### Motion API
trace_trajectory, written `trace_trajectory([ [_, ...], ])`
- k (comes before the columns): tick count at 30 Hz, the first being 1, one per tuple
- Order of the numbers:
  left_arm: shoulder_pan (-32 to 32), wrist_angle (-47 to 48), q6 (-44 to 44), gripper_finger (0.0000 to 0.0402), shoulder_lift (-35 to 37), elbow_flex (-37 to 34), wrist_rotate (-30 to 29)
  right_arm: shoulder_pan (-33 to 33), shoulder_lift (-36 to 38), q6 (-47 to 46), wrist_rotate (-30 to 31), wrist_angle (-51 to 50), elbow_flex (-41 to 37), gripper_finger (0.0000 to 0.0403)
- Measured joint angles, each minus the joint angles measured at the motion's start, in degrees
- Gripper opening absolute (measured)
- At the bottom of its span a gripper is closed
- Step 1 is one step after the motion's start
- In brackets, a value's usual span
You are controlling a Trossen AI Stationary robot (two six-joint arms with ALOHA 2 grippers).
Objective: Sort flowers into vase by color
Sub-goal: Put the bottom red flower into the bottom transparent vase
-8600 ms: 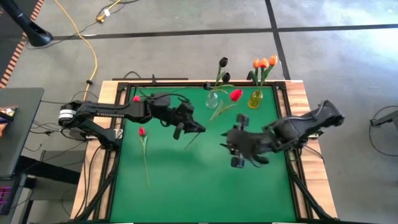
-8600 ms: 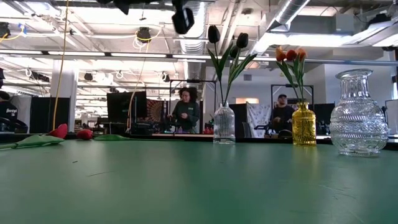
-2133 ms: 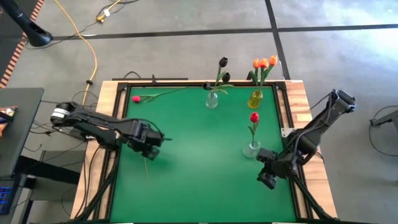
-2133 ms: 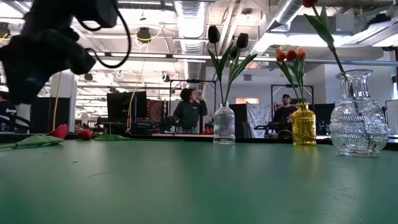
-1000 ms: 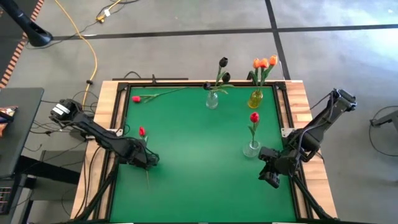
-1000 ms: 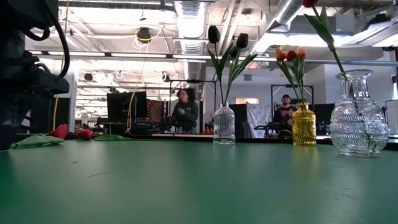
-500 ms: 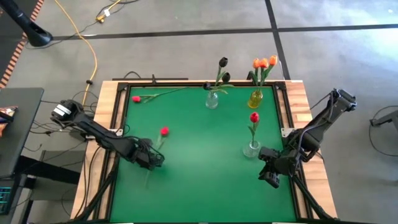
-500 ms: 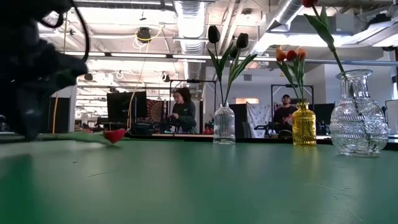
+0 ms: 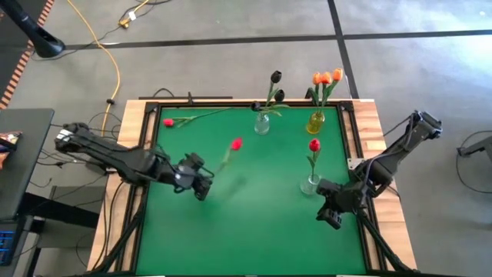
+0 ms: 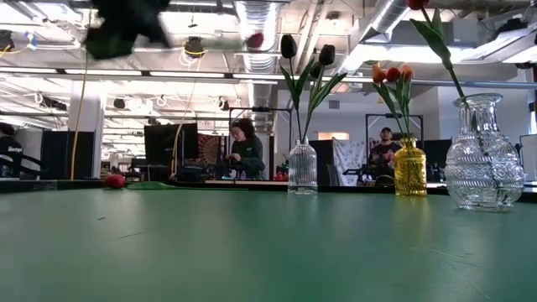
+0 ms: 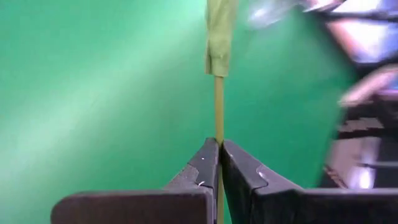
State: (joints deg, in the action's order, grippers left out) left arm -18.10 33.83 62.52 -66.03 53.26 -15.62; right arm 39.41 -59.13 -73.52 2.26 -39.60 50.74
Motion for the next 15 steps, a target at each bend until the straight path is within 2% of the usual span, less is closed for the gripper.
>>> trace_trajectory([
  [7,0.8,-20.4,-19.1,0.0,4.0,2.5,0.1,-0.9,0.0,0.7,-0.4,6.4,0.0,0.0137],
  [11,0.8,-32.0,-28.1,0.0,4.1,2.5,2.7,-0.9,0.0,6.5,3.9,17.9,0.0,0.0137],
  [15,0.8,-38.1,-34.0,0.0,3.1,2.5,3.4,-0.9,0.0,14.2,9.3,30.3,0.0,0.0137],
])
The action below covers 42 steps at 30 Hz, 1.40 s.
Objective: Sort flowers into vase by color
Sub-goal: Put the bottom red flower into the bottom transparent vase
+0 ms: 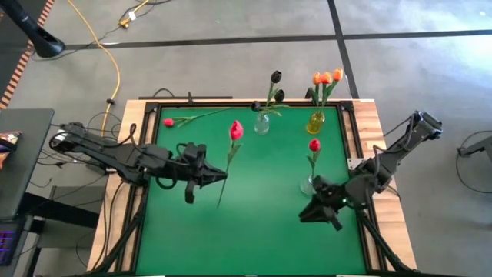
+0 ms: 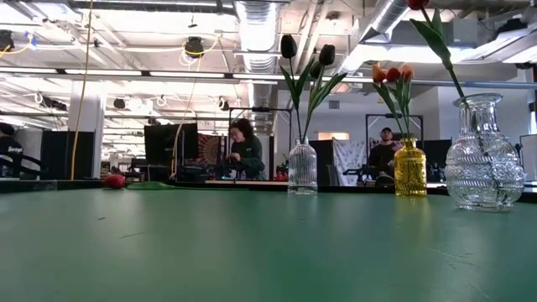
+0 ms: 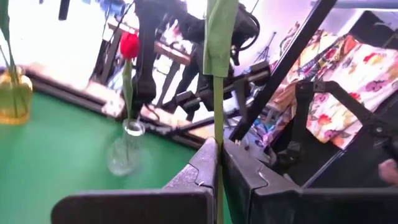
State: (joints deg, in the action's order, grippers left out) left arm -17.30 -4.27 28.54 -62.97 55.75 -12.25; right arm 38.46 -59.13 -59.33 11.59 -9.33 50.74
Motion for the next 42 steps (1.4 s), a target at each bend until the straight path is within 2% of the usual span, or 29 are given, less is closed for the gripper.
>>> trace_trajectory([
  [4,1.0,-6.1,-4.6,0.0,-1.8,0.0,1.1,-0.1,0.0,9.6,6.4,11.6,0.0,0.0137],
  [8,3.3,-13.9,-5.7,0.0,-4.8,0.0,7.9,-1.0,-0.5,25.6,13.0,24.0,0.0,0.0137],
  [11,4.6,-19.1,-4.1,0.0,-7.2,0.0,12.5,-2.3,-2.1,39.1,14.7,32.1,0.3,0.0137],
  [17,5.5,-24.8,-0.3,0.0,-10.6,0.0,16.2,-6.3,-7.8,53.1,15.0,30.0,8.2,0.0137],
  [22,5.5,-22.0,-0.9,0.0,-11.3,1.7,16.1,-11.2,-12.7,54.9,14.4,24.8,14.7,0.0139],
  [26,5.7,-17.4,-6.4,0.0,-11.3,4.4,16.1,-14.6,-15.6,55.3,12.6,22.8,17.9,0.0153],
  [34,7.2,-11.8,-11.8,0.0,-11.3,6.9,14.6,-19.3,-18.9,54.9,4.6,22.9,20.8,0.0221],
  [38,8.2,-11.2,-11.9,0.0,-11.3,6.9,14.8,-20.3,-19.0,54.0,4.3,22.5,20.8,0.0244],
  [42,9.1,-10.2,-11.9,0.0,-11.3,6.9,14.9,-21.2,-19.0,53.8,4.3,22.4,20.8,0.0245],
])
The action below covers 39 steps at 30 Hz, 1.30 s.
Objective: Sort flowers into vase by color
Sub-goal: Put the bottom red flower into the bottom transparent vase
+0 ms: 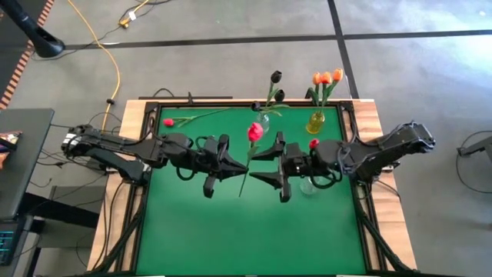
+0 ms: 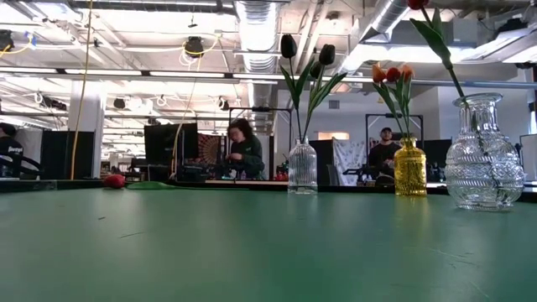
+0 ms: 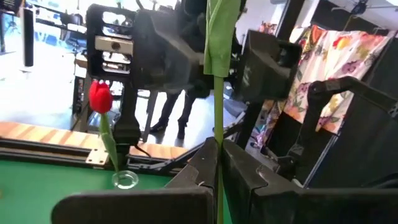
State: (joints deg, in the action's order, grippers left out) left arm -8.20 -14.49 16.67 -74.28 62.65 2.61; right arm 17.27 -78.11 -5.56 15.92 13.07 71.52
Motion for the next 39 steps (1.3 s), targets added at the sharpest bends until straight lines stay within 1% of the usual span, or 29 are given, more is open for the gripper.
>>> trace_trajectory([
  [4,0.8,0.2,-0.2,0.0,0.0,0.0,0.0,-1.1,0.0,0.0,0.0,-0.9,0.0,0.0244],
  [9,1.5,0.1,-2.5,0.0,0.0,0.0,0.0,-2.2,0.0,0.0,0.0,-1.1,0.0,0.0244],
  [16,3.0,0.0,-2.5,0.0,0.0,0.0,-0.5,-3.9,0.0,0.0,0.0,-1.1,-0.1,0.0244],
  [22,4.1,-2.4,-2.5,0.0,0.0,0.0,-0.6,-4.4,0.0,0.0,0.0,-1.1,-0.1,0.0243],
  [26,4.2,-2.9,-2.5,0.0,0.0,0.0,-3.5,-4.7,0.0,0.0,0.0,-1.1,-0.1,0.0241],
  [30,4.2,-2.8,-2.4,0.0,0.0,0.0,-4.9,-5.1,0.0,0.0,0.1,-1.1,-0.1,0.0225],
  [39,4.4,-2.5,-2.2,0.0,0.0,0.0,-5.0,-6.3,0.0,0.0,0.6,-1.0,-0.1,0.0175],
])
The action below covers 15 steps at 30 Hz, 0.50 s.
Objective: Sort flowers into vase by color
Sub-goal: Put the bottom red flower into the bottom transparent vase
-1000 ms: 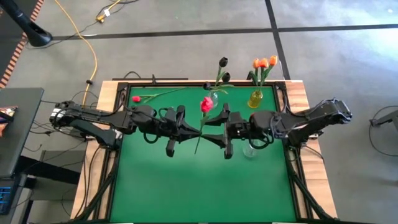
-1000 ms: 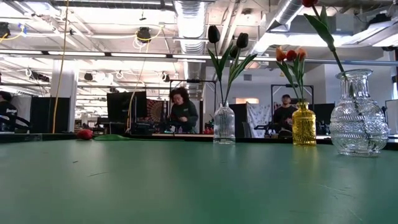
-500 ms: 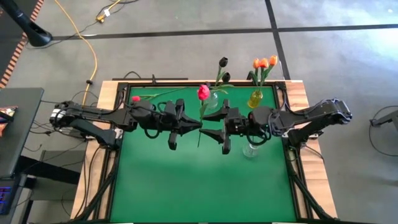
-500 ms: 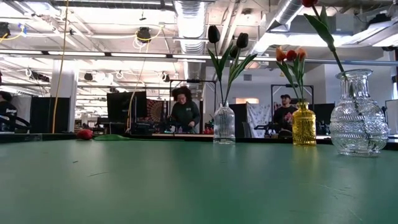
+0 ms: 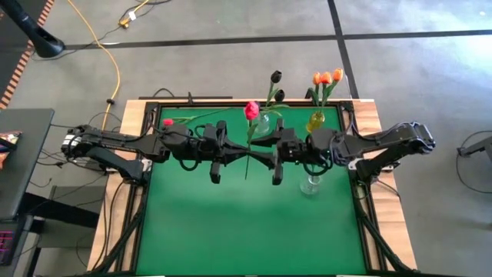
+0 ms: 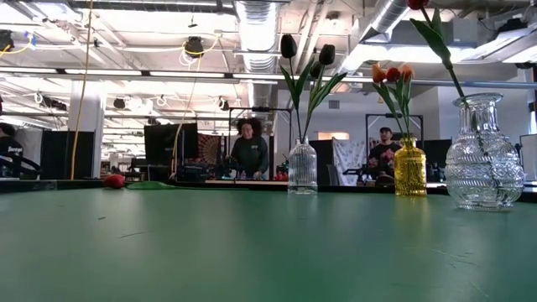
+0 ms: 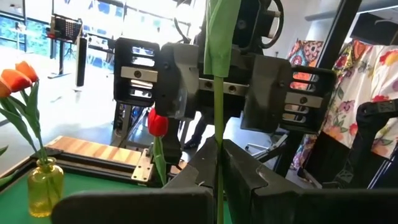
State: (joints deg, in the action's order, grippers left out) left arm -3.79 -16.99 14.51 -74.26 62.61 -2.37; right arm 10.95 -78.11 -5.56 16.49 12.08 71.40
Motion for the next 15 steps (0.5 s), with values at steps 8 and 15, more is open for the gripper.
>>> trace_trajectory([
  [8,0.0,0.0,-0.1,0.0,0.0,0.0,-0.3,-0.2,0.0,0.0,0.0,0.0,0.0,0.0122],
  [15,0.0,1.0,-0.1,0.0,0.0,0.0,-2.2,-0.3,0.0,0.0,0.2,-0.1,0.0,0.0076],
])
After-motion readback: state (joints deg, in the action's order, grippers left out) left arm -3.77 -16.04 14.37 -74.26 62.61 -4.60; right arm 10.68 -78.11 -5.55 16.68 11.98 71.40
